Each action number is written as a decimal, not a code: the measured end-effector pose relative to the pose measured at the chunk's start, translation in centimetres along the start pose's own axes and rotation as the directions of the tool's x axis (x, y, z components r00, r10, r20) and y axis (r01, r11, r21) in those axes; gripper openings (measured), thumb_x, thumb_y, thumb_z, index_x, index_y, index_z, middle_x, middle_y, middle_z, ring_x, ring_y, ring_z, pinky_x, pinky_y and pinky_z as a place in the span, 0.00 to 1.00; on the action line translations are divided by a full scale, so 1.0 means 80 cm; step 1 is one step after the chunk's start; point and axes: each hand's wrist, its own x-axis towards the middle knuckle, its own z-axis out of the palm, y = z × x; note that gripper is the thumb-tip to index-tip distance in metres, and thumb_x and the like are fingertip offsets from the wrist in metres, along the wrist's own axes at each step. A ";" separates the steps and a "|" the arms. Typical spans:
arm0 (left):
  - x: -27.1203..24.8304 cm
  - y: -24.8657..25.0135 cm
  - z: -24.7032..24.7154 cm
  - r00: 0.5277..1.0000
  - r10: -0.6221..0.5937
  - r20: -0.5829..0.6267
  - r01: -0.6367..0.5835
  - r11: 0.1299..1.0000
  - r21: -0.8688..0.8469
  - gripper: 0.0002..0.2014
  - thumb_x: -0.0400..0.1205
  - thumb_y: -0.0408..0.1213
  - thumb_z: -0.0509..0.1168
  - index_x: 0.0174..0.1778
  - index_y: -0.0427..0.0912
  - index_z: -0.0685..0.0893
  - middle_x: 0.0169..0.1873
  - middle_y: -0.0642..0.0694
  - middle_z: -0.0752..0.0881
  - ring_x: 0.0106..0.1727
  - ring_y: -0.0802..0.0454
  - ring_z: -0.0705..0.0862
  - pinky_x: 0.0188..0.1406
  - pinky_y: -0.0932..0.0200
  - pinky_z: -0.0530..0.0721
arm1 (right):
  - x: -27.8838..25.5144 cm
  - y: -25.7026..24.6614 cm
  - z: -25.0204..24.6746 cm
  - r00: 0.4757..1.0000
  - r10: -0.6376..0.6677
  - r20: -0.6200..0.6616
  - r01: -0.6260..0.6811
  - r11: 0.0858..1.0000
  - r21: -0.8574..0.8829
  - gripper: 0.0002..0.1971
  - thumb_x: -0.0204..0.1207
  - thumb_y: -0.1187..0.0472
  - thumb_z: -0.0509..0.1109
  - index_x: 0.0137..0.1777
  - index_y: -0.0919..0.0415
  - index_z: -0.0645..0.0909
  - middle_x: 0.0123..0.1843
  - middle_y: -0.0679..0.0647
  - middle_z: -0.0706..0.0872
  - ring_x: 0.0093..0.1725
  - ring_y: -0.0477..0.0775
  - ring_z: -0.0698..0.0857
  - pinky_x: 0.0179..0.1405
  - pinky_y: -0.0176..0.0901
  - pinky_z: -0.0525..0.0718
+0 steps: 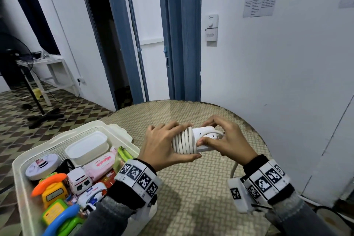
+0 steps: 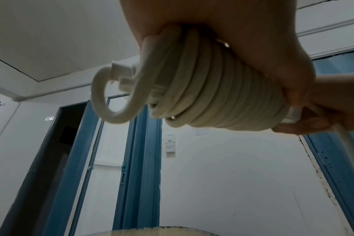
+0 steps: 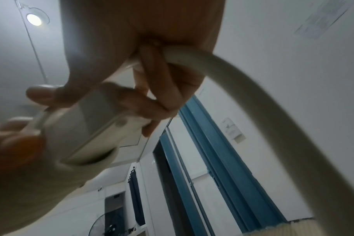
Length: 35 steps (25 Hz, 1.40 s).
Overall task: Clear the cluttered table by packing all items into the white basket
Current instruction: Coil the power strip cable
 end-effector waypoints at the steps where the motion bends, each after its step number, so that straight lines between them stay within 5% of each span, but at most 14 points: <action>1: 0.000 -0.005 -0.001 1.000 -0.003 -0.011 0.004 1.000 0.016 0.43 0.62 0.82 0.57 0.69 0.62 0.76 0.50 0.62 0.81 0.47 0.58 0.81 0.45 0.55 0.66 | -0.002 0.003 -0.007 0.998 0.058 0.035 -0.059 0.997 0.040 0.27 0.54 0.37 0.81 0.51 0.48 0.85 0.42 0.43 0.86 0.39 0.46 0.83 0.37 0.37 0.80; 3: 0.000 -0.015 -0.005 0.999 -0.029 -0.014 0.030 0.999 0.042 0.42 0.62 0.82 0.57 0.69 0.63 0.76 0.50 0.62 0.81 0.48 0.58 0.80 0.46 0.54 0.67 | -0.008 0.011 -0.028 0.982 0.120 0.146 -0.150 0.965 0.214 0.23 0.58 0.49 0.83 0.55 0.45 0.85 0.43 0.46 0.87 0.31 0.51 0.79 0.32 0.38 0.80; 5: -0.001 -0.022 -0.007 0.998 -0.061 0.014 0.060 0.997 0.053 0.43 0.61 0.82 0.56 0.69 0.63 0.76 0.51 0.63 0.80 0.50 0.59 0.80 0.48 0.53 0.68 | -0.014 0.015 -0.048 0.977 0.075 0.201 -0.148 0.914 0.378 0.17 0.62 0.63 0.80 0.53 0.55 0.88 0.44 0.51 0.88 0.35 0.50 0.81 0.37 0.36 0.82; 9: -0.004 -0.019 -0.008 0.997 -0.058 0.050 0.060 0.997 -0.038 0.44 0.60 0.82 0.58 0.70 0.64 0.76 0.53 0.65 0.80 0.52 0.61 0.80 0.51 0.53 0.70 | -0.003 0.017 -0.040 0.991 0.091 -0.096 -0.040 0.894 0.446 0.06 0.61 0.68 0.80 0.38 0.59 0.91 0.35 0.58 0.90 0.33 0.53 0.87 0.35 0.37 0.85; 13: -0.001 -0.006 -0.008 1.000 0.006 -0.008 -0.008 0.964 -0.266 0.44 0.61 0.79 0.64 0.73 0.65 0.73 0.49 0.65 0.81 0.47 0.64 0.80 0.47 0.48 0.82 | 0.007 0.025 0.005 0.974 0.099 -0.204 -0.002 0.903 0.430 0.11 0.67 0.79 0.75 0.39 0.62 0.88 0.36 0.48 0.91 0.38 0.46 0.89 0.39 0.35 0.85; 15: 0.003 0.001 -0.007 0.999 0.020 -0.031 -0.029 0.959 -0.283 0.47 0.63 0.78 0.63 0.79 0.66 0.62 0.49 0.63 0.81 0.46 0.62 0.80 0.45 0.48 0.83 | -0.007 0.027 0.034 0.980 0.157 -0.122 -0.068 0.841 0.537 0.06 0.69 0.68 0.77 0.44 0.60 0.86 0.40 0.46 0.91 0.42 0.43 0.88 0.43 0.37 0.85; 17: 0.003 0.003 -0.004 0.997 0.013 -0.072 -0.030 0.969 -0.245 0.49 0.64 0.79 0.61 0.81 0.67 0.55 0.49 0.63 0.80 0.46 0.60 0.80 0.45 0.48 0.82 | -0.030 0.034 0.064 0.967 0.256 0.007 -0.209 0.773 0.600 0.23 0.63 0.46 0.80 0.55 0.53 0.81 0.46 0.50 0.90 0.47 0.46 0.87 0.46 0.45 0.87; 18: 0.004 0.002 -0.002 0.996 -0.004 -0.091 -0.016 0.974 -0.225 0.48 0.64 0.79 0.60 0.80 0.68 0.55 0.49 0.62 0.80 0.45 0.60 0.80 0.44 0.48 0.82 | -0.042 0.039 0.078 0.958 0.280 0.055 -0.264 0.795 0.546 0.26 0.65 0.44 0.78 0.60 0.51 0.78 0.49 0.52 0.87 0.45 0.48 0.87 0.44 0.47 0.88; 21: 0.006 -0.009 -0.001 0.993 -0.069 -0.094 0.054 0.987 -0.153 0.44 0.63 0.80 0.58 0.77 0.71 0.62 0.50 0.62 0.79 0.47 0.59 0.79 0.45 0.51 0.75 | -0.066 0.048 0.103 0.952 0.307 0.010 -0.294 0.901 0.320 0.23 0.80 0.63 0.68 0.74 0.52 0.72 0.44 0.57 0.82 0.34 0.44 0.81 0.39 0.36 0.82; 25: -0.001 -0.030 0.009 0.979 -0.174 -0.105 0.161 0.980 -0.117 0.42 0.61 0.80 0.57 0.72 0.68 0.71 0.49 0.61 0.79 0.47 0.58 0.78 0.46 0.53 0.68 | -0.072 0.049 0.099 0.993 0.026 -0.119 -0.047 0.984 -0.172 0.15 0.79 0.65 0.65 0.65 0.60 0.83 0.42 0.47 0.76 0.40 0.39 0.75 0.42 0.23 0.74; 29: -0.006 -0.037 0.022 0.978 -0.197 -0.070 0.193 0.979 -0.059 0.45 0.59 0.82 0.55 0.73 0.68 0.70 0.52 0.59 0.80 0.51 0.54 0.79 0.50 0.50 0.67 | -0.050 0.029 0.065 0.938 -0.345 -0.034 0.278 0.807 -0.522 0.08 0.75 0.62 0.67 0.49 0.60 0.87 0.37 0.49 0.79 0.40 0.49 0.78 0.37 0.42 0.76; 31: -0.005 -0.036 0.022 0.982 -0.186 -0.033 0.185 0.982 -0.043 0.46 0.59 0.83 0.53 0.74 0.68 0.69 0.53 0.58 0.79 0.52 0.54 0.78 0.51 0.50 0.68 | -0.034 0.017 0.046 0.886 -0.462 0.034 0.396 0.718 -0.573 0.08 0.75 0.62 0.67 0.47 0.58 0.87 0.37 0.49 0.80 0.41 0.51 0.77 0.40 0.42 0.71; 35: -0.004 -0.026 0.022 0.988 -0.152 -0.003 0.152 0.986 -0.071 0.45 0.59 0.82 0.55 0.73 0.70 0.68 0.52 0.61 0.78 0.52 0.57 0.78 0.50 0.51 0.68 | -0.008 -0.011 0.020 0.838 -0.546 -0.009 0.417 0.650 -0.636 0.04 0.69 0.54 0.76 0.40 0.53 0.87 0.41 0.48 0.83 0.47 0.50 0.76 0.50 0.47 0.65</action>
